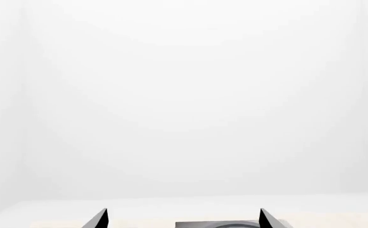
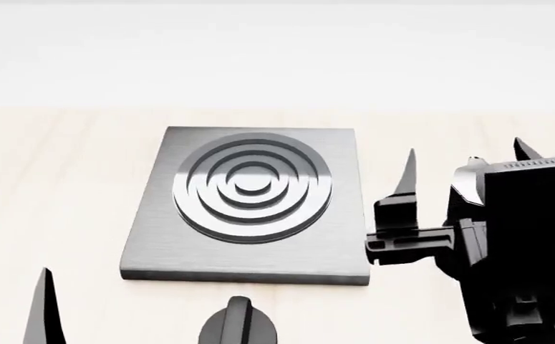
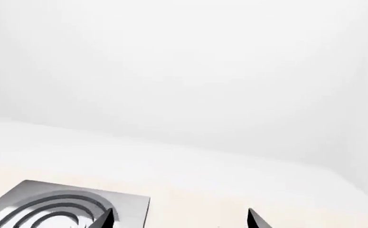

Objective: Put both moka pots on the stove.

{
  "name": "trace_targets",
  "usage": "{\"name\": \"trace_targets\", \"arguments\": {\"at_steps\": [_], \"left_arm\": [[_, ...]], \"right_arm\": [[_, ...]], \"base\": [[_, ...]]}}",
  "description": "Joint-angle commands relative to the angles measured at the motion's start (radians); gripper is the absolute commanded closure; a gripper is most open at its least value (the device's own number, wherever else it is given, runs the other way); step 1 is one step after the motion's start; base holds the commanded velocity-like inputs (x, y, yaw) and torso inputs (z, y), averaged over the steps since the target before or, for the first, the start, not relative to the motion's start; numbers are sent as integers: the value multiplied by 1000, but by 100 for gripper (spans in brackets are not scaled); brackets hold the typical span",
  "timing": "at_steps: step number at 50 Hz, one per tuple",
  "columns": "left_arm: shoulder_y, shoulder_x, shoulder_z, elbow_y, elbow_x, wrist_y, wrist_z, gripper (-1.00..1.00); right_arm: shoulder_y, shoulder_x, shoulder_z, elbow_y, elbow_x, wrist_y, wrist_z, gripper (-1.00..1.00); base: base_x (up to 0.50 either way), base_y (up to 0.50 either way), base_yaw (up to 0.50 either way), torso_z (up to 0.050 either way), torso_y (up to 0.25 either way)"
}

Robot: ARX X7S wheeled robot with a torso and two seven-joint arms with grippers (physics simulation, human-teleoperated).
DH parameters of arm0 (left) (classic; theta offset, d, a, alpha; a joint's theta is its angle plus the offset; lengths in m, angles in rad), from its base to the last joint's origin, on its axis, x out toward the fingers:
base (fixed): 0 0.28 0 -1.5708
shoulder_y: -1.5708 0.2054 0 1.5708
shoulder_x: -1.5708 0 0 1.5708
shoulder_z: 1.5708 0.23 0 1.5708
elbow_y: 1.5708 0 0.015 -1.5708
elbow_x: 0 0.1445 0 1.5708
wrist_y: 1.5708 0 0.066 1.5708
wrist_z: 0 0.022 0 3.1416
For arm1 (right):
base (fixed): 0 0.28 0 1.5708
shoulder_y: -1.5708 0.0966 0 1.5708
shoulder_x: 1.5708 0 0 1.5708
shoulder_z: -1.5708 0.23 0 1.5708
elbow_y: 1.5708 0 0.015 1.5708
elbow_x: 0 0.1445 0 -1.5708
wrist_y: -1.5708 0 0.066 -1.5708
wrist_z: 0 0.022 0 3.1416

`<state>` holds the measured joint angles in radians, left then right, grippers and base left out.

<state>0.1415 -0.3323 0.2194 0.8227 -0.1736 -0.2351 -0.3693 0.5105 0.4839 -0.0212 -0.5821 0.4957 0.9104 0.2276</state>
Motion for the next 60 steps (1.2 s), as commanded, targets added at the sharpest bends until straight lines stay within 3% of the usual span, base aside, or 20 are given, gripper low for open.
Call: {"name": "trace_targets", "arguments": {"at_steps": [1, 5, 23, 60], "left_arm": [[-4, -4, 6, -2, -3, -1, -6, -100], [-8, -4, 5, -14, -10, 4, -5, -100], [-6, -9, 11, -24, -16, 19, -12, -100], [-16, -20, 29, -35, -23, 25, -24, -100]], "right_arm": [[86, 66, 56, 112, 64, 90, -66, -100], [97, 69, 99, 155, 104, 125, -82, -100], [131, 105, 54, 327, 107, 138, -161, -100], [180, 100, -50, 660, 15, -4, -260, -100]], "base": [[0, 0, 0, 0, 0], [0, 0, 0, 0, 0], [0, 0, 0, 0, 0], [0, 0, 0, 0, 0]]}}
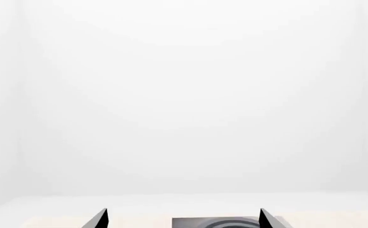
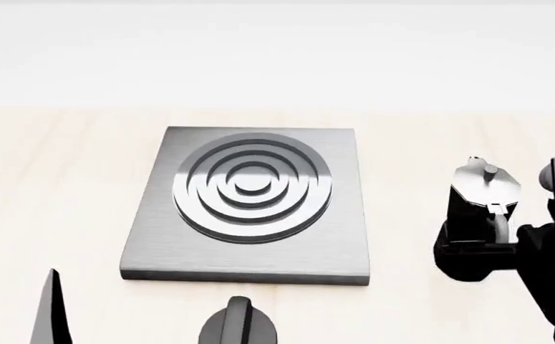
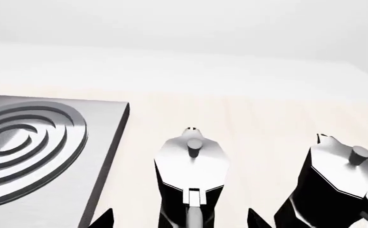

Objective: Put both moka pots on the stove.

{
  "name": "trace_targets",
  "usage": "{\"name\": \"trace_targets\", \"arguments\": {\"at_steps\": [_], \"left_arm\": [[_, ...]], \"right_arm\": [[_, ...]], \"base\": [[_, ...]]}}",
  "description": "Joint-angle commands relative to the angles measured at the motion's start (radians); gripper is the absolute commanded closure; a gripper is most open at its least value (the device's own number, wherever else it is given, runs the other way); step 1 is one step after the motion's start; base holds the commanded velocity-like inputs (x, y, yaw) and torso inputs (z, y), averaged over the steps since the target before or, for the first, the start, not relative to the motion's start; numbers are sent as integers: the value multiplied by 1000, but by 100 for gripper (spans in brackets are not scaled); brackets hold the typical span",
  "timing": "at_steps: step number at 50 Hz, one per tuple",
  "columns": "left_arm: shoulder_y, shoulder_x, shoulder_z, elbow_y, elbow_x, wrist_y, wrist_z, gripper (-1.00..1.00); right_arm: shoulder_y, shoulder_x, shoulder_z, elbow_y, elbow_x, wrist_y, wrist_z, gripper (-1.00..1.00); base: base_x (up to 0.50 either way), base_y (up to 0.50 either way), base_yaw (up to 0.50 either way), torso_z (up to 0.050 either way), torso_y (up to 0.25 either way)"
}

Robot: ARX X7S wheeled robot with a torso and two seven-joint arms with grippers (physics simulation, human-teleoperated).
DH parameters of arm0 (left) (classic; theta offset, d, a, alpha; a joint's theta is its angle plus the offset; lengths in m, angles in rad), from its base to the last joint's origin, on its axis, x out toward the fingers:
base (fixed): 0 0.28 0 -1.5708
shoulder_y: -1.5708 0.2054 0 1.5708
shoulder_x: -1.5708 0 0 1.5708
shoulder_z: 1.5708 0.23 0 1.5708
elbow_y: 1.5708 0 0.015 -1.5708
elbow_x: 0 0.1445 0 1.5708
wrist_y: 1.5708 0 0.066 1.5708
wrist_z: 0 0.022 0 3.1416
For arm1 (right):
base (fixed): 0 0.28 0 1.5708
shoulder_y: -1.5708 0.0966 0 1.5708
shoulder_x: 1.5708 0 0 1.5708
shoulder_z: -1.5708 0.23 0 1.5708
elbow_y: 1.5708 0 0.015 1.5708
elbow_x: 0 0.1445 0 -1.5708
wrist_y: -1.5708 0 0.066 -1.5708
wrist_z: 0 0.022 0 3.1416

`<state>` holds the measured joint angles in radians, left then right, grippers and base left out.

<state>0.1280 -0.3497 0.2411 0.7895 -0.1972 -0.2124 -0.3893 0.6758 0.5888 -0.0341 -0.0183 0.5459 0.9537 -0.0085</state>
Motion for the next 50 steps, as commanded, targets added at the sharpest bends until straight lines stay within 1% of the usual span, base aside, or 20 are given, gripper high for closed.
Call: {"name": "trace_targets", "arguments": {"at_steps": [1, 20, 36, 46, 50], "left_arm": [[-2, -3, 9, -3, 2, 3, -4, -100], [0, -10, 17, -7, -1, 12, -9, -100], [-1, -15, 23, -2, -4, 9, -16, -100], [-6, -18, 27, 0, -7, 3, -20, -100], [-7, -19, 29, 3, -7, 1, -23, -100]], "right_arm": [[17, -7, -39, 110, -39, -58, -27, -100], [54, -40, -84, 315, -87, -165, -78, -100], [61, -59, -92, 380, -102, -207, -78, -100], [55, -65, -93, 380, -103, -205, -68, -100], [66, -75, -95, 443, -111, -246, -83, -100]], "base": [[0, 0, 0, 0, 0], [0, 0, 0, 0, 0], [0, 0, 0, 0, 0], [0, 0, 0, 0, 0], [0, 0, 0, 0, 0]]}}
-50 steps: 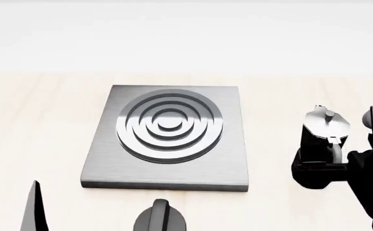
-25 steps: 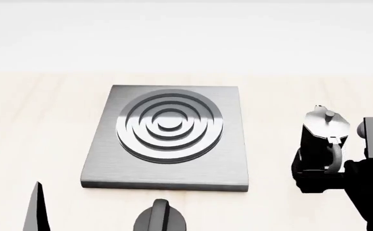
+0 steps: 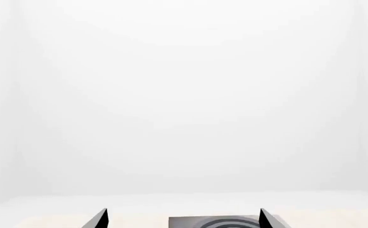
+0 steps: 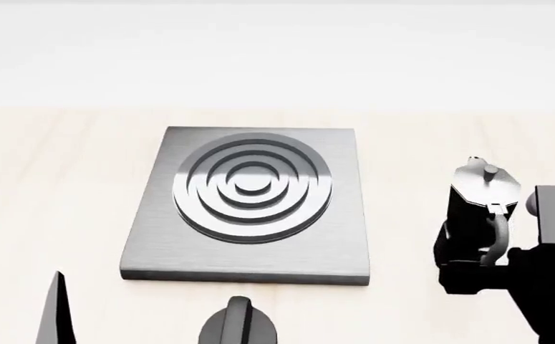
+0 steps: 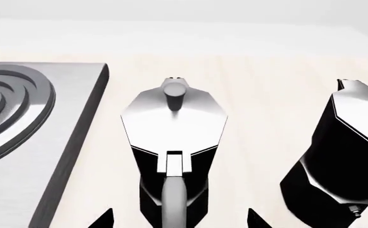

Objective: Put both moka pots on the stove.

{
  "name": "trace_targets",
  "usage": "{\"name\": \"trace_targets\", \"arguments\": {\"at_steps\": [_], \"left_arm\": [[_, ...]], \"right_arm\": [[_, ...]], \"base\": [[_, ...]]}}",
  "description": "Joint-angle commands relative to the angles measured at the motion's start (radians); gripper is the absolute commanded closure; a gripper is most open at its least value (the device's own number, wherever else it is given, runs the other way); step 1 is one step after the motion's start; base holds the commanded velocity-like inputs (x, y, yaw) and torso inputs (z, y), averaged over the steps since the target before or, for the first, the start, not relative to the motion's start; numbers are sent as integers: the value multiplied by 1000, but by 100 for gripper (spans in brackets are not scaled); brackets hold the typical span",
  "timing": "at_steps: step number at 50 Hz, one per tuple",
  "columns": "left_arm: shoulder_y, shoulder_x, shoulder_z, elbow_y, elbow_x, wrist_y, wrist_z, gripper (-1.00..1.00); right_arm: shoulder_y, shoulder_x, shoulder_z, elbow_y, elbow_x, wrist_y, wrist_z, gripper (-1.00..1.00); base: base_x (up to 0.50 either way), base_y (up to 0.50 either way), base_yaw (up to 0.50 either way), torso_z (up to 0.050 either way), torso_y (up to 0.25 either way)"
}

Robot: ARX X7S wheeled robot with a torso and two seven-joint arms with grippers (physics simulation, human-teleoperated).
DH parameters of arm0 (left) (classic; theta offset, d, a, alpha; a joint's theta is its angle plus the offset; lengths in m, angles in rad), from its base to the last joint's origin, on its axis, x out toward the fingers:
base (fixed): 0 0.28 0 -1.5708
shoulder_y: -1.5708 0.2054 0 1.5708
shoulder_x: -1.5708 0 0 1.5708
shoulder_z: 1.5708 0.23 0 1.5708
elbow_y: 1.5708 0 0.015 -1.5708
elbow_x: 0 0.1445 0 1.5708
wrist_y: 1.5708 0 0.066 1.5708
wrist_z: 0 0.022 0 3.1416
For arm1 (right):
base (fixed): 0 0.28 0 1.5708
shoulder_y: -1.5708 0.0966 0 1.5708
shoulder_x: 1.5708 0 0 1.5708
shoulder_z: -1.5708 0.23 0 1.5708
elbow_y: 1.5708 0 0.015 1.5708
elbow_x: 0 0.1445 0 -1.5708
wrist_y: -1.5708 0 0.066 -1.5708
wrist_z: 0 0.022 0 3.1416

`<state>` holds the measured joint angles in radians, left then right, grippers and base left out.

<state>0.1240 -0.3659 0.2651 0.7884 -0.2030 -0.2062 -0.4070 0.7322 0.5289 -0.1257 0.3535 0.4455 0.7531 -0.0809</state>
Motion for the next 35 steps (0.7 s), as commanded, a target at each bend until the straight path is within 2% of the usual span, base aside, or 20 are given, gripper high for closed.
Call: {"name": "trace_targets", "arguments": {"at_steps": [1, 24, 25, 35], "left_arm": [[-3, -3, 7, 2, -1, -5, -5, -100], [-7, -9, 17, 0, -1, -2, -13, -100], [-8, -9, 18, -1, -1, -2, -13, -100], [-7, -13, 21, 2, -2, -1, -16, -100]], "right_arm": [[12, -17, -6, 81, -15, -51, -11, -100], [37, -39, -18, 151, -35, -106, -12, -100], [38, -39, -15, 152, -36, -113, -10, 100], [25, -33, -14, 109, -28, -98, -4, 100]], "base": [[0, 0, 0, 0, 0], [0, 0, 0, 0, 0], [0, 0, 0, 0, 0], [0, 0, 0, 0, 0]]}}
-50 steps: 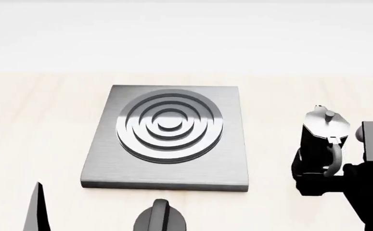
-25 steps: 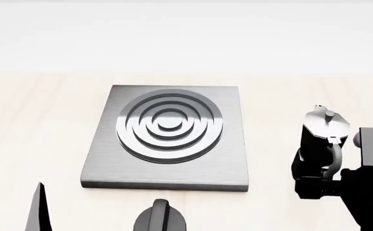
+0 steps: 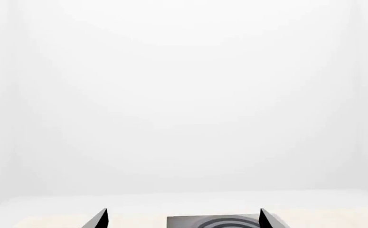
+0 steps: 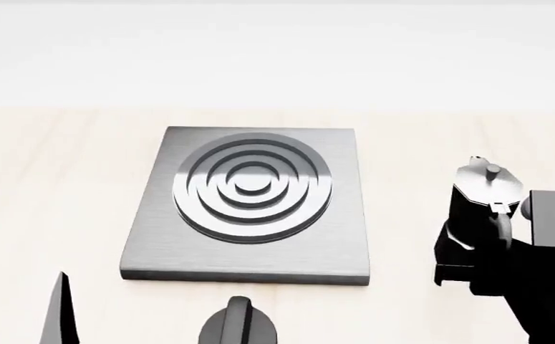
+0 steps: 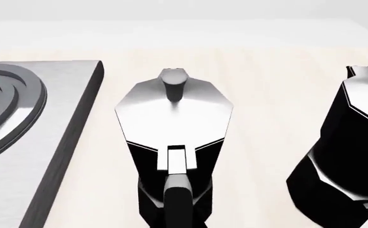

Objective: Put both moka pots on the stove.

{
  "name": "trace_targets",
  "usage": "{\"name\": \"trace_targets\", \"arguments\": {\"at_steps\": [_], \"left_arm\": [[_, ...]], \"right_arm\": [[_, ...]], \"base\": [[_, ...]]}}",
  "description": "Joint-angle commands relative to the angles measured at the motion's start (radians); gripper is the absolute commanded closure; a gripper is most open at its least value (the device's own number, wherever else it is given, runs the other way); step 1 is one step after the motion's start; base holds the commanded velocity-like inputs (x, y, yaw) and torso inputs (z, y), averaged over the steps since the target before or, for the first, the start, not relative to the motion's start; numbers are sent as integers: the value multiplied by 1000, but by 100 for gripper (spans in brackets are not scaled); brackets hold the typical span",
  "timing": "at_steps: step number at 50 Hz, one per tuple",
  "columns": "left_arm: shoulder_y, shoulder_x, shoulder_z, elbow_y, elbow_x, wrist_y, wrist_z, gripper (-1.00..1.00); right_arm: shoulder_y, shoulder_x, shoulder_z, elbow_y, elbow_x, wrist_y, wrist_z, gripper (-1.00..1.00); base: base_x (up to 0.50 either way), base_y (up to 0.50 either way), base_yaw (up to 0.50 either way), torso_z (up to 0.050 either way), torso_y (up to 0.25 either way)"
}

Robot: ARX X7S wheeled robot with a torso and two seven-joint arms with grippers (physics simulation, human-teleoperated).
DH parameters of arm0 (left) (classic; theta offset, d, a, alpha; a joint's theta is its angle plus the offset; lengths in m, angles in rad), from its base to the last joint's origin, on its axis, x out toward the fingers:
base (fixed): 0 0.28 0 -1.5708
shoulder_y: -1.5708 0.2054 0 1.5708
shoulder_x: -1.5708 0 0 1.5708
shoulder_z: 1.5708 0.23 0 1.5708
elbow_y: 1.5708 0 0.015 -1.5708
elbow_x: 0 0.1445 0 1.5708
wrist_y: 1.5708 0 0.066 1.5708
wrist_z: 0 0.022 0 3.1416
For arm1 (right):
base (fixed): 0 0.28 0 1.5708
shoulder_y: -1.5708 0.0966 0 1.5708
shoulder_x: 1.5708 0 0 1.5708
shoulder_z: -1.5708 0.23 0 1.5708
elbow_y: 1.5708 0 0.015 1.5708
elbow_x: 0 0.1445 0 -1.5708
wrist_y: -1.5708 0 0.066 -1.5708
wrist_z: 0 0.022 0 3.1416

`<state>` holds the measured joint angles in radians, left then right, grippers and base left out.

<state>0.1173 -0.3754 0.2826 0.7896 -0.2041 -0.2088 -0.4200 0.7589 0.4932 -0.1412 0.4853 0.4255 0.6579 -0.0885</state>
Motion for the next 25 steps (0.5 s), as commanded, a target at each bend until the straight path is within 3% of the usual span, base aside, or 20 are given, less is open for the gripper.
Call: {"name": "trace_targets", "arguments": {"at_steps": [1, 12, 25], "left_arm": [[0, -3, 3, 1, -1, 3, -4, -100], [-1, -7, 8, 1, -3, 1, -8, -100], [-2, -11, 10, -5, -5, 9, -10, -100]], "right_arm": [[-4, 4, 3, -32, -6, 3, 5, 100], [-11, 5, 1, -63, -7, -8, 11, 100], [-14, 18, 7, -252, 9, 26, 47, 100]], "base": [[0, 0, 0, 0, 0], [0, 0, 0, 0, 1], [0, 0, 0, 0, 1]]}}
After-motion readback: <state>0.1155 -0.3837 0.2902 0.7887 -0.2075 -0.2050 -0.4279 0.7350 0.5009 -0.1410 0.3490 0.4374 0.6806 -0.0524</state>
